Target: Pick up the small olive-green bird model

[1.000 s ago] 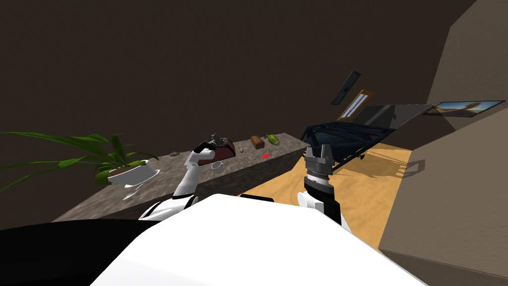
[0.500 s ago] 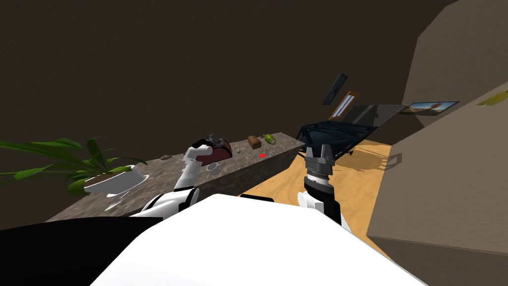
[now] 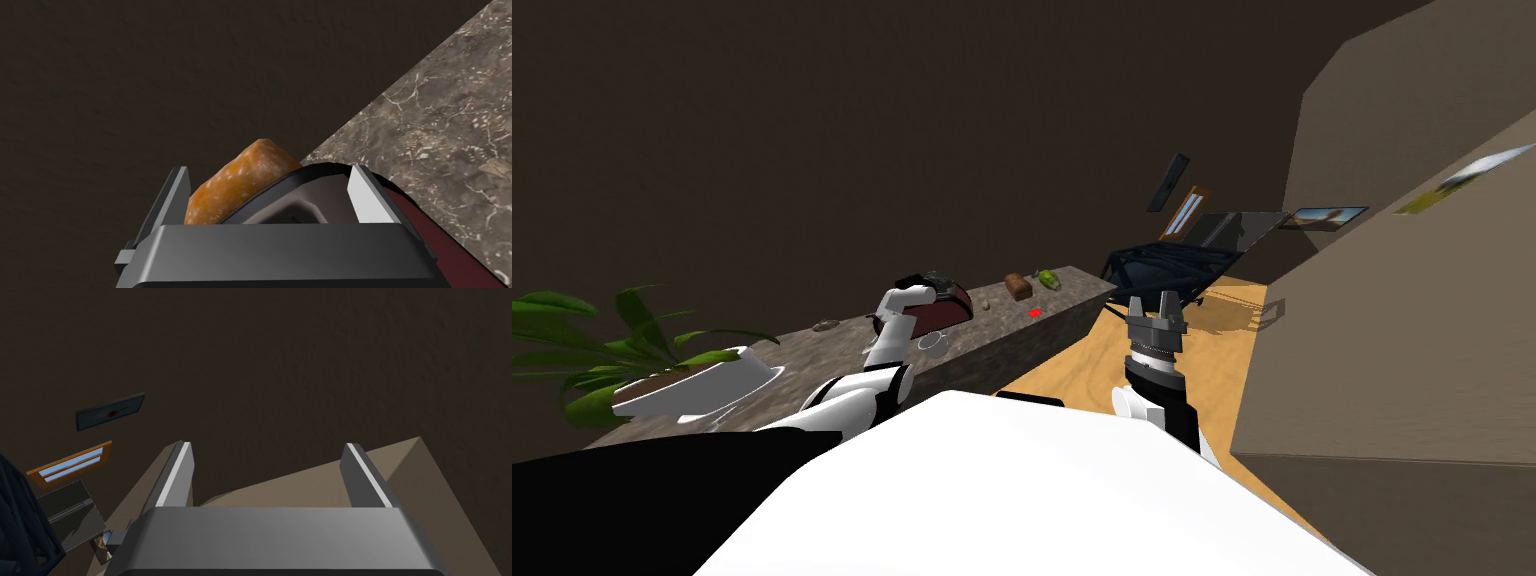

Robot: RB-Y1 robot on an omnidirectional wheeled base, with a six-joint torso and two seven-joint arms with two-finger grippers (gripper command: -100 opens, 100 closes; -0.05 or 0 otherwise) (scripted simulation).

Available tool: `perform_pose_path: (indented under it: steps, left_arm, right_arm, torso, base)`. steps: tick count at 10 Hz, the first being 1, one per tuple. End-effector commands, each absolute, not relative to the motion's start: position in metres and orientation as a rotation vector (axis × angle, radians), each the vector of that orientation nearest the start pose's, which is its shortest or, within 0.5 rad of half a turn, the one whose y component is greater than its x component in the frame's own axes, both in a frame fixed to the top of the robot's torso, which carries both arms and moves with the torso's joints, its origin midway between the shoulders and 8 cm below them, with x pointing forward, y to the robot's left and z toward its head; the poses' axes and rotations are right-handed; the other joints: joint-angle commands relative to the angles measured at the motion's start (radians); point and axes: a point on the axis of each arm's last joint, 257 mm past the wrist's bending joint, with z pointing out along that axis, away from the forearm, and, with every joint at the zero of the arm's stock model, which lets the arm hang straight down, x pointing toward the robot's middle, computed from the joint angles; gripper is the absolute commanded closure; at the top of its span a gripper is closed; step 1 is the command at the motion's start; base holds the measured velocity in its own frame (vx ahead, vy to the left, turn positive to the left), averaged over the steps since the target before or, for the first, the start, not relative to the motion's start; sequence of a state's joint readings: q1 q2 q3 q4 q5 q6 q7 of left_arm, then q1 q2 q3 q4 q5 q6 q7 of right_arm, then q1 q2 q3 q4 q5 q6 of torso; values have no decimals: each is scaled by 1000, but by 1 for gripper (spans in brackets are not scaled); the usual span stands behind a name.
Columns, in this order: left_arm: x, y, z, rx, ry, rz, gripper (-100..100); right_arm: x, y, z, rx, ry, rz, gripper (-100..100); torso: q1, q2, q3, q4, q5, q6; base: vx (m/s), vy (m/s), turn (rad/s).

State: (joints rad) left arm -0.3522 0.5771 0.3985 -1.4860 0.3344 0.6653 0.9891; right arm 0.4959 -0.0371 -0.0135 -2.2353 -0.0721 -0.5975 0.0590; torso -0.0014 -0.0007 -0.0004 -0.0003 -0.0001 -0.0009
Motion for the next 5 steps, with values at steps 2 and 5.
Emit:
perform_pose_path:
  steps: [2,5]
  left_arm:
    - [584,563,-101,-2134,218,-1406,-100]
    - [581,596,-101,-2232,50,-1352,-100]
  right_arm:
    - [334,-289,25,609,569,1291,0]
    - [334,-289,25,609,569,1291,0]
  torso:
    - [-1,-1,0,0,0,1]
    - [0,0,0,0,0,0]
  base:
    - [14,-30,-158]
    - [13,-28,-137]
